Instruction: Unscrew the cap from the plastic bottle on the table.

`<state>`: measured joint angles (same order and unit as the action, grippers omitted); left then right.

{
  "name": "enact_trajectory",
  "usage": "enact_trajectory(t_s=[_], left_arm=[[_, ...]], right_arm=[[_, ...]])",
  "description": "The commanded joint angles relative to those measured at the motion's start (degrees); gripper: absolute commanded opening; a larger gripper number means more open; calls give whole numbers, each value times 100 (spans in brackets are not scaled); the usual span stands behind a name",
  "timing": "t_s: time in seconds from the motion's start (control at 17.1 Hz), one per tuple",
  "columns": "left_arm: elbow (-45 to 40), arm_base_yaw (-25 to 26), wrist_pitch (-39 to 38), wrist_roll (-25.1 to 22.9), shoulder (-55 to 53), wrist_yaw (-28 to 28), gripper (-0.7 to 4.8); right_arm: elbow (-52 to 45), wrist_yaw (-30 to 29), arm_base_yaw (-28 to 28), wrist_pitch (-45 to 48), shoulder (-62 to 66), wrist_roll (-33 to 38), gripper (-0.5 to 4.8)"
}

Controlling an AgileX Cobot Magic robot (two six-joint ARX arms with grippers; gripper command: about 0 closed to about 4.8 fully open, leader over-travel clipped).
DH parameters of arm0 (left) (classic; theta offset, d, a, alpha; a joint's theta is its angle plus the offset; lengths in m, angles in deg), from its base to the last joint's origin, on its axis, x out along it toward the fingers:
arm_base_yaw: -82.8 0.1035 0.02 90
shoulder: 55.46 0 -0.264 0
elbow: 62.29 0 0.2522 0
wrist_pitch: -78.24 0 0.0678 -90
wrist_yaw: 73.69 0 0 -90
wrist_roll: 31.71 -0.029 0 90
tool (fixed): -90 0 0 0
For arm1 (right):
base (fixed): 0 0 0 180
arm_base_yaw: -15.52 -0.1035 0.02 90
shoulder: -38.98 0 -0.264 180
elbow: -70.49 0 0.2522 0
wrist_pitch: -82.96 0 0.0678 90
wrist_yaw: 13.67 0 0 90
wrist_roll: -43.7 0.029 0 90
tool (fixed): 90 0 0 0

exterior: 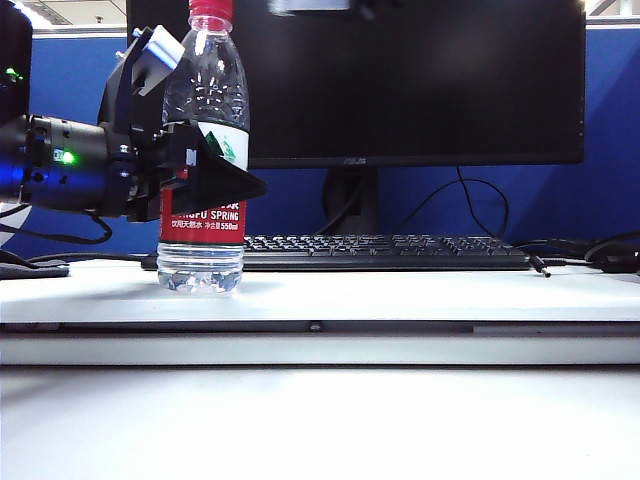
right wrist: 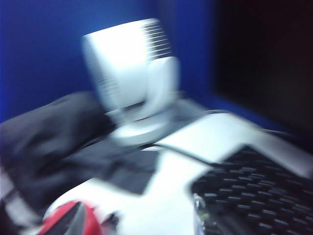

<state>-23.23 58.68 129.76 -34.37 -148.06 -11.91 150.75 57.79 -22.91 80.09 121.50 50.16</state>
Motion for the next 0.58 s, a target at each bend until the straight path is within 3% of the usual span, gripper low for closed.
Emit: enact_trajectory(t_s=[0.06,0.23,0.58], left_arm=[[31,7,42,109,0,15,326],[33,9,37,105,0,15,326],[68,-31,63,208,-474,-4,326]], right_arm=[[4,1644,-645,44,-68,-59,284],[4,3305,-1451,2,-20,-516,284],[4,3668,-1851,-170,164,-140,284]])
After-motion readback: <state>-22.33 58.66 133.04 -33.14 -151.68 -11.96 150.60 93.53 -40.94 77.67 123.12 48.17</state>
